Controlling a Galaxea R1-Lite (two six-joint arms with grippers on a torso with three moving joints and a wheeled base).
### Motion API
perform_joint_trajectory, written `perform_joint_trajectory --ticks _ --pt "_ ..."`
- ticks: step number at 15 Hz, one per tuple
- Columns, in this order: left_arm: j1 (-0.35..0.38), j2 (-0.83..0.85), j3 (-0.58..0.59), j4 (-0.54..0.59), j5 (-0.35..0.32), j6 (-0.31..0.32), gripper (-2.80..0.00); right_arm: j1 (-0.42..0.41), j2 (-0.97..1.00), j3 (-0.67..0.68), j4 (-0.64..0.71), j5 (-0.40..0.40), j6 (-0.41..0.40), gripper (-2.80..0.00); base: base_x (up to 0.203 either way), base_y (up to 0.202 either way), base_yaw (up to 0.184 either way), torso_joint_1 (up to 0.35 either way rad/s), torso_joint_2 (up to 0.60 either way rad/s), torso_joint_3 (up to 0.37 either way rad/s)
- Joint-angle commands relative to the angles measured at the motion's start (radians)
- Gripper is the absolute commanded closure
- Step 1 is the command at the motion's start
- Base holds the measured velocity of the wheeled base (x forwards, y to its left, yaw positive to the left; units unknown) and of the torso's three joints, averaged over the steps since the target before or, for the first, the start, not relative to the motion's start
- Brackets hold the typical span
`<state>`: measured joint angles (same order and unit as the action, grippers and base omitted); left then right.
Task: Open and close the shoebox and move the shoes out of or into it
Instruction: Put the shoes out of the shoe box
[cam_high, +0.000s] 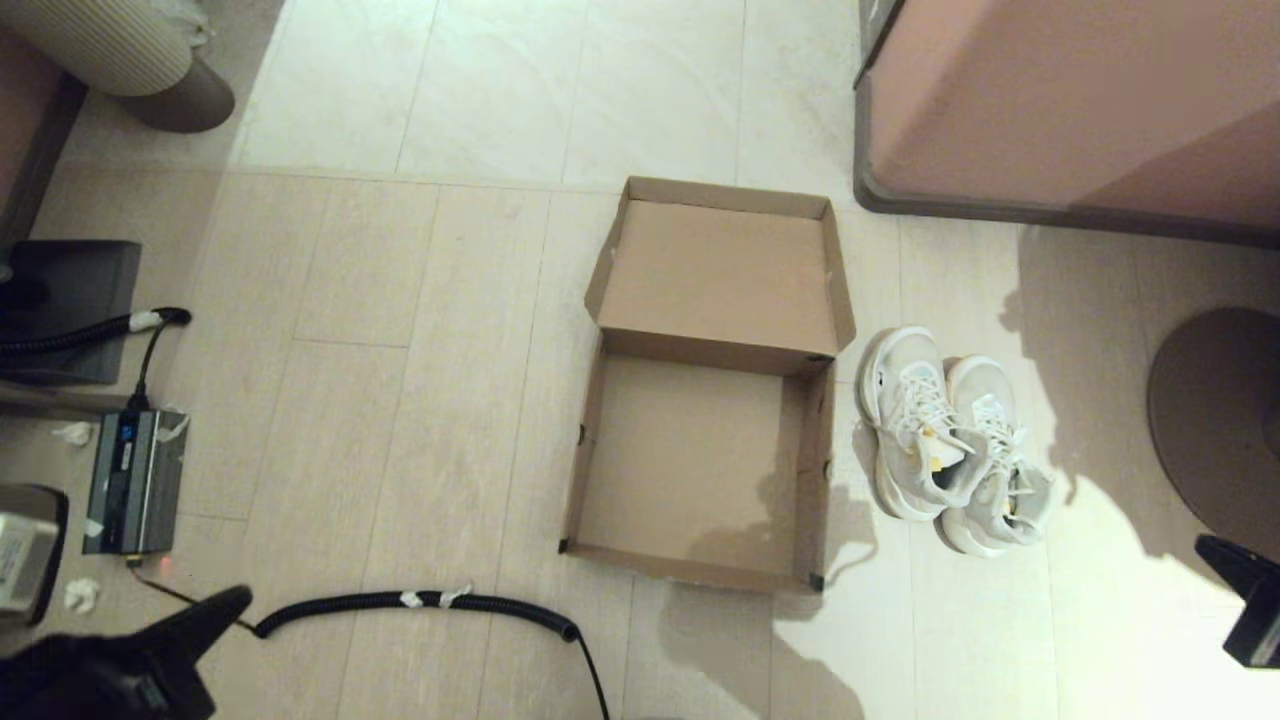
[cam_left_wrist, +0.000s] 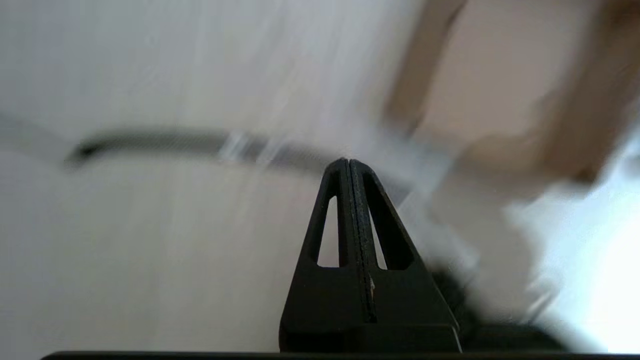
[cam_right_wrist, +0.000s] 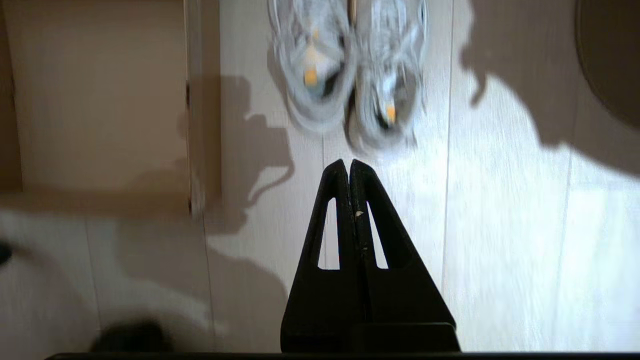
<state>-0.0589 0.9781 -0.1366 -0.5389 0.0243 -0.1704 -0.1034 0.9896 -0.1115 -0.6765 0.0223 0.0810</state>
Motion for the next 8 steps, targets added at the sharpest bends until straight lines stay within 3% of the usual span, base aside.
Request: perform_joint_trajectory --ticks 1,5,8 --pt "0.001 -0.159 0.051 0.123 0.032 0.012 0.00 0.001 -0.272 0.052 0.180 0.002 -0.014 0.00 0.000 0.000 0.000 0.000 0.00 0.000" --pt "0.006 -0.388 0.136 0.233 0.063 0.074 0.00 0.005 -0.663 0.081 0.559 0.004 -0.085 0.00 0.000 0.000 0.000 0.000 0.00 0.000" --pt "0.008 -0.637 0.137 0.415 0.018 0.093 0.00 0.009 -0.710 0.111 0.670 0.008 -0.118 0.00 0.000 0.000 0.000 0.000 0.00 0.000"
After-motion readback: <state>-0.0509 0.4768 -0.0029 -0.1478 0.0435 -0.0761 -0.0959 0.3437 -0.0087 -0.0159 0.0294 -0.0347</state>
